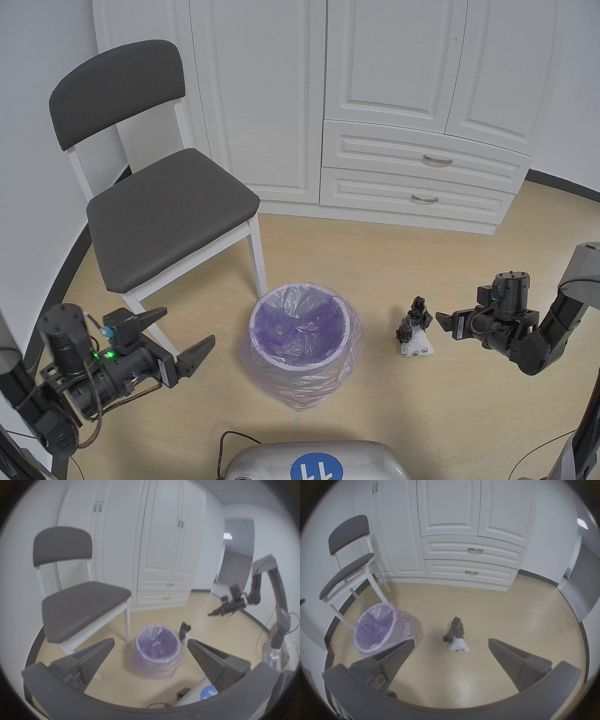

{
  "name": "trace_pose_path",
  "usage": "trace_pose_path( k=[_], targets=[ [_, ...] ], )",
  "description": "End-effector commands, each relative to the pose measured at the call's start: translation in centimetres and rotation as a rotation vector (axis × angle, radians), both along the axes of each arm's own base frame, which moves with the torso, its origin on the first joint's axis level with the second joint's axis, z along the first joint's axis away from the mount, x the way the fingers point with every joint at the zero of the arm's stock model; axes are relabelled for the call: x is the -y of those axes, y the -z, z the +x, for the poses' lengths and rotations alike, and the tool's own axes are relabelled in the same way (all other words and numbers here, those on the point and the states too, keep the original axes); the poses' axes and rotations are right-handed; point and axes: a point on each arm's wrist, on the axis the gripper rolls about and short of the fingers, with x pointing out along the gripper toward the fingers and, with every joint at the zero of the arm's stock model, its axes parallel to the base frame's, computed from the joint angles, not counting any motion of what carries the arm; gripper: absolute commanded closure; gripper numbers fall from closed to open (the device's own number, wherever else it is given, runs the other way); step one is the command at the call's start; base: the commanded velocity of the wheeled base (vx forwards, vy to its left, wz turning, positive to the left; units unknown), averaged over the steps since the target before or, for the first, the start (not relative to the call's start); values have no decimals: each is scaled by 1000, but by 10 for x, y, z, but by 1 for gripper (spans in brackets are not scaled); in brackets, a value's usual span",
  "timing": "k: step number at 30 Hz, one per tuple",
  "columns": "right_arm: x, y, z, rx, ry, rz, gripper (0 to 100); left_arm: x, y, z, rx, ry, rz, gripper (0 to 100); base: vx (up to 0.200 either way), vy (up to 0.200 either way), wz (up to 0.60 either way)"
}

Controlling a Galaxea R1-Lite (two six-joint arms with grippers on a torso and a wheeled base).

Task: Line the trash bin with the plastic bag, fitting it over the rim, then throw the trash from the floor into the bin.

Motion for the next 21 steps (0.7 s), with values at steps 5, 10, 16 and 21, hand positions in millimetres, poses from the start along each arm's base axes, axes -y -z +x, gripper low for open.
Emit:
trace_pose_path(
  k=[5, 10, 16, 21],
  targets=[
    [36, 28, 50, 44, 62, -9, 0, -16, -53, -68, 218, 19, -179, 0, 0, 0, 0],
    [43, 11, 94, -3, 60, -30, 0, -16, -49, -69, 191, 17, -150, 0, 0, 0, 0],
    [42, -7, 161, -153, 88, 50, 0, -15, -41, -62, 142, 6, -128, 0, 0, 0, 0],
    [19, 18, 172, -190, 87, 119, 0, -16, -41, -61, 143, -9, -127, 0, 0, 0, 0]
  ],
)
